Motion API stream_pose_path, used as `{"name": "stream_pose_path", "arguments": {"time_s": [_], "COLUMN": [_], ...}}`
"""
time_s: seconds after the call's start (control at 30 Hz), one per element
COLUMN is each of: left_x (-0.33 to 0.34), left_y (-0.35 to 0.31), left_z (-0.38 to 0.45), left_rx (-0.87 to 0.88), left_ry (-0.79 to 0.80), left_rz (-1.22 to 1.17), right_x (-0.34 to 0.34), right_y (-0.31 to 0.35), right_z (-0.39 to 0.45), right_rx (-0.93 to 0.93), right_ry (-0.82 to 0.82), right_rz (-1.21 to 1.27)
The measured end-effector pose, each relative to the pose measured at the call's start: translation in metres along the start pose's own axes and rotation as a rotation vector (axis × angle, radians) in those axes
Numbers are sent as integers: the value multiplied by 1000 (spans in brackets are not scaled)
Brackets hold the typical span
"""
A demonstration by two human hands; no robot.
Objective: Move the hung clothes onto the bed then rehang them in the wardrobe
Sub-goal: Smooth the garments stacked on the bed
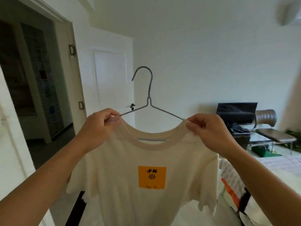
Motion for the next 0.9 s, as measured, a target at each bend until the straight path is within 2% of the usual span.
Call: {"name": "stream_pose_path", "arguments": {"time_s": [0.2,0.47,0.63,0.9], "left_x": [116,261,356,501], "left_y": [-67,-161,-210,-274], "left_z": [31,65,88,130], "left_rx": [31,192,304,455], "left_ry": [104,262,374,550], "left_rz": [-81,-212,-275,-389], "right_x": [-112,-228,-287,-354], "right_y": [-67,-143,-194,-262], "right_z": [-31,-69,-92,-101], "right_rx": [78,215,322,510], "right_ry": [-95,-232,-326,-380], "right_rz": [-139,-259,-399,-579]}}
Point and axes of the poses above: each hand's wrist, its own z-axis towards the middle knuckle, its own x-axis out of the palm, y = z × x, the point moved 7 cm from there along z, towards the middle knuckle, and after that the axes turned 6 degrees about z, right-handed, at the moved point
